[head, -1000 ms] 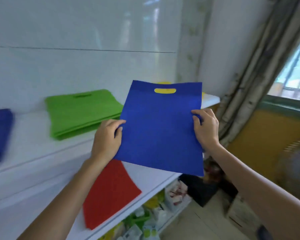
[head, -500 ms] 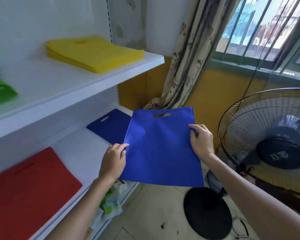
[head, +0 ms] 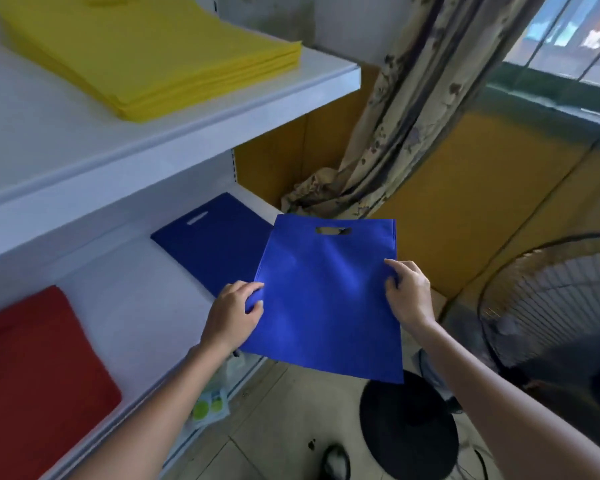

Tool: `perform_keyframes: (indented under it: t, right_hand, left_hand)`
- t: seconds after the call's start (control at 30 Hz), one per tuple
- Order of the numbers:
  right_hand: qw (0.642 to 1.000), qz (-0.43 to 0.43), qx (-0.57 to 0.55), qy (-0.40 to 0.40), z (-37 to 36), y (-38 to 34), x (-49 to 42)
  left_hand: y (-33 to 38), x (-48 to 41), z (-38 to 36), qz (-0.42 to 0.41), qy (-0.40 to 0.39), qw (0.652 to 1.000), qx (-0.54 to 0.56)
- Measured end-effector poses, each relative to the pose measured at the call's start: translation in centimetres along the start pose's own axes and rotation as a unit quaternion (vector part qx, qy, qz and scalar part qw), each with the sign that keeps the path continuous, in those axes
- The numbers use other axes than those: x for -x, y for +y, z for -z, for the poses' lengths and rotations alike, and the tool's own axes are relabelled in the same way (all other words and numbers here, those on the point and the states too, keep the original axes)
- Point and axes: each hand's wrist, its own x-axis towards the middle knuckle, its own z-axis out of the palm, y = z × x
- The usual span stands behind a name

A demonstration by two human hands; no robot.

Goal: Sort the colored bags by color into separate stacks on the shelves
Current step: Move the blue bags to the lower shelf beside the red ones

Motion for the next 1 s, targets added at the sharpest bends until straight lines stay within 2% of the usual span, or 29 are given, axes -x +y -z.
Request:
perform_keyframes:
  t: [0.13,0.23,0.5,0.77,0.9,1.0]
  right_hand:
    - [0.997,0.046,-0.004,-0.068,-3.8,-0.2,-5.9]
    - [0.986,0.112,0.007,-0.126,-7.7,-1.4,-11.2]
    - [0.936,0.269,-0.03,-0.226,-17.5,-6.9,-21.8]
    - [0.899,0.379,-0.019,-0.216,-26.0,-8.8,-25.1]
    - [0.885,0.414,0.049,-0.206,-28.7,-8.7,-25.4]
    - [0.878,0.384,0.14,-0.25,-29.8,-8.2,-25.5]
  left_hand:
    - [-1.6,-1.8,-1.3,0.065,0.036,0.997,0.0]
    - [-3.1,-3.1,-2.2,0.122,0.084,0.989,-0.01]
    - [-5.7,-6.1,-4.5,0.253,0.229,0.94,-0.013]
    - [-9.7,-8.4,-5.8,0.299,0.224,0.927,-0.036]
    - [-10.9,-9.3,-6.6,0.322,0.211,0.921,-0.056]
    - [-11.5,-9.6,-7.1,0.374,0.158,0.909,-0.098]
